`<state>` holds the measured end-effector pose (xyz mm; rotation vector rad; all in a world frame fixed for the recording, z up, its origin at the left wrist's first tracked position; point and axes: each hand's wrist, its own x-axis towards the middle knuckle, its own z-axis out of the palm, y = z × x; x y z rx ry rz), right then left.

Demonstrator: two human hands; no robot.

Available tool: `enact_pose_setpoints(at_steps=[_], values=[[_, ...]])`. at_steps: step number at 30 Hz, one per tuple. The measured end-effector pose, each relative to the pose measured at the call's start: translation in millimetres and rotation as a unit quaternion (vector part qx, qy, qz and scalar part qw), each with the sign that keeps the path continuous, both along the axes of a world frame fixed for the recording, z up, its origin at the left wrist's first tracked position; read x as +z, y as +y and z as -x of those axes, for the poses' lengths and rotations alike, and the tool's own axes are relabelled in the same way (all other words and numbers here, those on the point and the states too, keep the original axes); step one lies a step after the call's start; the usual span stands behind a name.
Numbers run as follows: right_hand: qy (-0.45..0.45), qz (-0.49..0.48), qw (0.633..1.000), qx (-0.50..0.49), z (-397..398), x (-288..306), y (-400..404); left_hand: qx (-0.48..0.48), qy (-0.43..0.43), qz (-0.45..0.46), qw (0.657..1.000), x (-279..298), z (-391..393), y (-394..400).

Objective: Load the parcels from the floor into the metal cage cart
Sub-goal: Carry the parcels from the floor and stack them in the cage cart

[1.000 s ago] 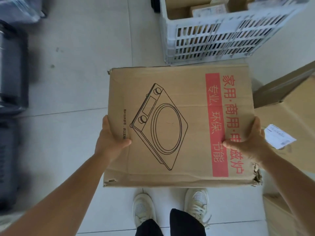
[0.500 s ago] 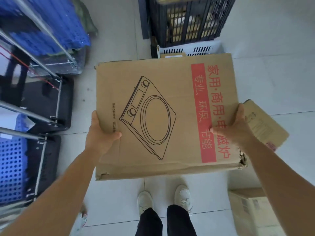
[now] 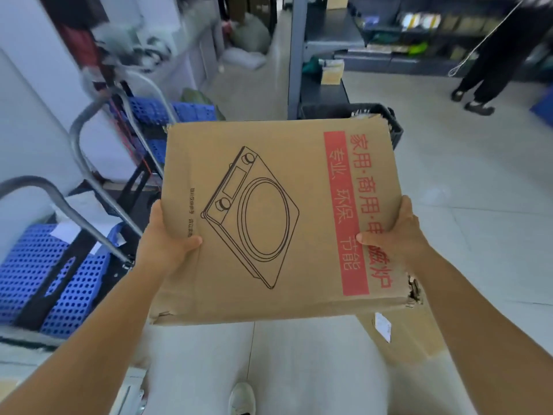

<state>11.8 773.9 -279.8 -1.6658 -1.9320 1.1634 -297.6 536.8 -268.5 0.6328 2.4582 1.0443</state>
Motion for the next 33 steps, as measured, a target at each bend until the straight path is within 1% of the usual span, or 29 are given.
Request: enact_pose_setpoints(at_steps=[8,13,17,21,26,30,33], values=[[0.043,-0.063,0.992,0.102,15.2,101.6,-39.8,0.081,0.061,-0.039,0.994,99.0,-29.8,-95.9],[0.076,-0.076,0.982,0.155,47.6,152.1,-77.0,0.14,0.099,-0.053,0.984,155.5,-34.0,-163.8],[0.082,-0.085,0.974,0.196,85.7,181.6,-118.2,0.193,0.125,-0.053,0.972,185.3,-29.5,-228.2],[0.095,-0.101,0.96,0.243,129.0,206.7,-173.4,0.245,0.143,-0.077,0.956,204.6,-22.9,-299.3],[0.129,-0.092,0.94,0.303,185.1,231.2,-262.3,0.305,0.143,-0.095,0.937,221.0,-7.2,-404.5],[0.159,-0.095,0.92,0.346,231.5,242.4,-344.1,0.349,0.148,-0.093,0.92,233.1,9.9,-498.3],[0.18,-0.089,0.904,0.377,263.0,243.6,-401.7,0.374,0.173,-0.091,0.907,239.6,18.6,-562.3]])
